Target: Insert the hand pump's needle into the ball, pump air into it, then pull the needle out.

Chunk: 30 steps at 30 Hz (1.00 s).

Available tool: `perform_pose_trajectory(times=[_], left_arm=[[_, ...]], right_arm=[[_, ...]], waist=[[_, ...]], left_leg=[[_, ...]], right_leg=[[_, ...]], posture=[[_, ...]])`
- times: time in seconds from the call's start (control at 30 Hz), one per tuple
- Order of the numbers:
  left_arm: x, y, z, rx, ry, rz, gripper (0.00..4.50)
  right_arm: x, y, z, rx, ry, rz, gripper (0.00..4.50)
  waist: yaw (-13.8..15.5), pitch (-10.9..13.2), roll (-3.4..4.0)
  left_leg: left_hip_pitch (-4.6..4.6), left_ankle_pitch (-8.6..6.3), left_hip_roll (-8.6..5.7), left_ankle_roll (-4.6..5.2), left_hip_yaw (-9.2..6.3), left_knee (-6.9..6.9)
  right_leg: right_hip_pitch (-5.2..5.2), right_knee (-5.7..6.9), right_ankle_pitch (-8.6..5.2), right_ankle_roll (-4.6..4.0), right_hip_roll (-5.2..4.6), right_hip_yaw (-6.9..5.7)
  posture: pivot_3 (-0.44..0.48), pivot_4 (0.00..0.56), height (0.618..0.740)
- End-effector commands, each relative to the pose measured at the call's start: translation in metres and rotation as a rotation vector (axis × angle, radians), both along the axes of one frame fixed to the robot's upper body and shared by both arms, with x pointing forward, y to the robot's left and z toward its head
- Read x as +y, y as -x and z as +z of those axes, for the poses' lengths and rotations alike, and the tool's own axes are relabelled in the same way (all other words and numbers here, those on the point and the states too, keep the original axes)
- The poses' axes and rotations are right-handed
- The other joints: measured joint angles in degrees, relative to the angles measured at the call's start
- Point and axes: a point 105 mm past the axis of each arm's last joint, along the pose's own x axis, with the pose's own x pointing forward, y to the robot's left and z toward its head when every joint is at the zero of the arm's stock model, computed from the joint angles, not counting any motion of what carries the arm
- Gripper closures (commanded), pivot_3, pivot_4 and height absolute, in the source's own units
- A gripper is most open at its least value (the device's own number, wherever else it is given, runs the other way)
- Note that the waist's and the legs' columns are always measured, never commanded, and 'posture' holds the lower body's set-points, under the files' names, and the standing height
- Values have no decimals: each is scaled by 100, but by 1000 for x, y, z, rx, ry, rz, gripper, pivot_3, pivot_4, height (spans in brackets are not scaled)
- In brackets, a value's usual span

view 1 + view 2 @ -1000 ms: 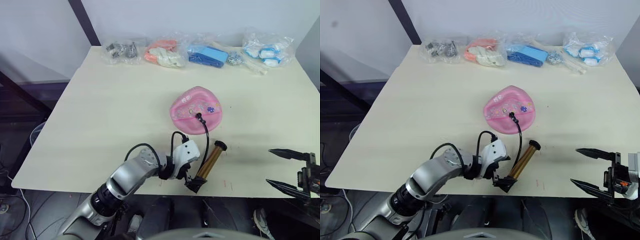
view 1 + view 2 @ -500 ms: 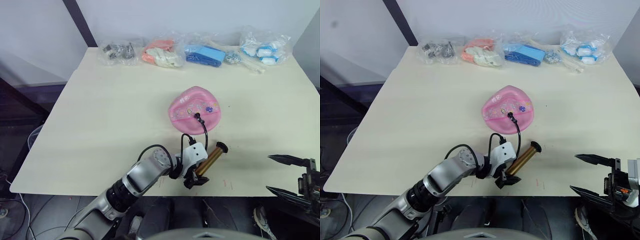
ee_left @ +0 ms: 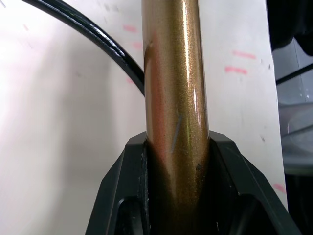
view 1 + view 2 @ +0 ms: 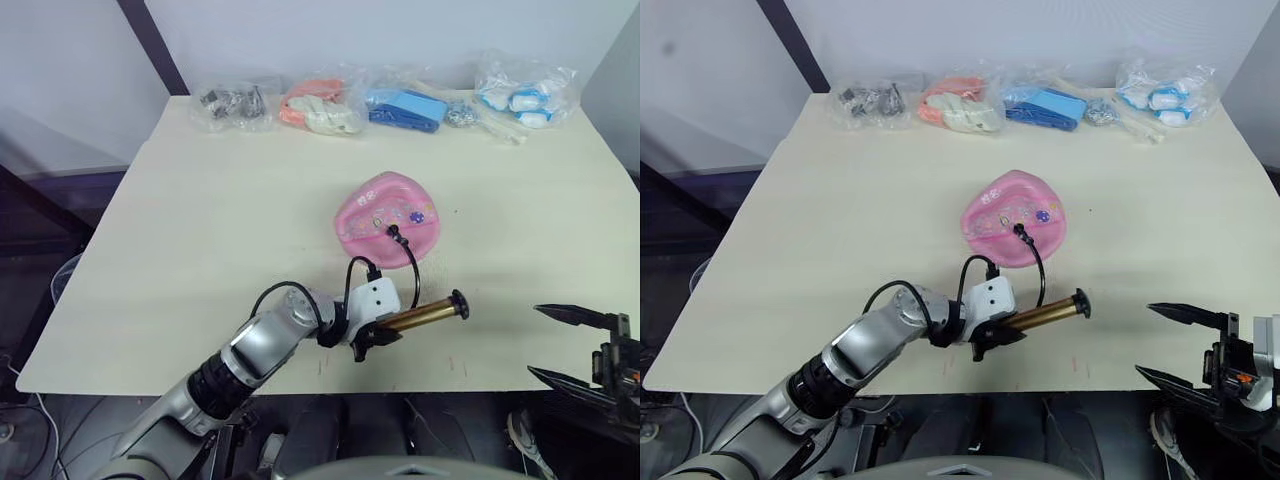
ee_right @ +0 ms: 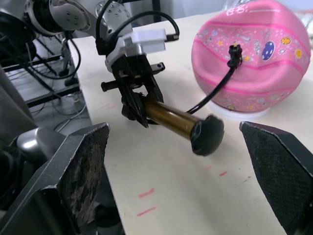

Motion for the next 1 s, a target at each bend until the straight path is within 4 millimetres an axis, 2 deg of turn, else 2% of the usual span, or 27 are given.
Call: perform_pose_trajectory(times=[0.03,0.27,0.4,0.57,0.77,1.0], left_arm=[[4,-4,14,-38,87,-23,3458],[13,-11,23,-18,225,-11,3458],[11,-9,29,25,347,-1,3458],[11,-6,31,62,453,12,3458],[12,-6,26,68,471,6,3458],[10,-8,26,71,483,-5,3458]], right_arm=[[12,-2,12,-39,-78,-12,0],[31,-13,25,-21,-246,-124,0],[50,-29,25,84,-423,-265,0],[64,-45,20,200,-530,-389,0],[80,-61,19,303,-619,-411,0],[101,-64,20,395,-689,-339,0]], waist=[[-2,-1,1],[1,-1,1],[-13,-7,-4],[-8,-12,-6],[-16,-13,-5],[-29,-13,-5]], left_leg=[[-1,-2,0,3,0,5],[-4,-22,-2,28,17,48],[-3,-23,-2,31,21,52],[-12,-22,-3,30,13,52],[-10,-22,-7,32,14,54],[-10,-23,-8,34,22,55]], right_leg=[[-1,0,2,2,2,7],[-5,-1,28,34,11,44],[-5,0,33,37,10,43],[-14,1,36,34,-12,34],[-13,1,40,37,7,35],[-15,0,44,41,6,36]], posture=[[0,150,740],[0,150,740],[0,150,740],[0,150,740],[0,150,740],[0,150,740]])
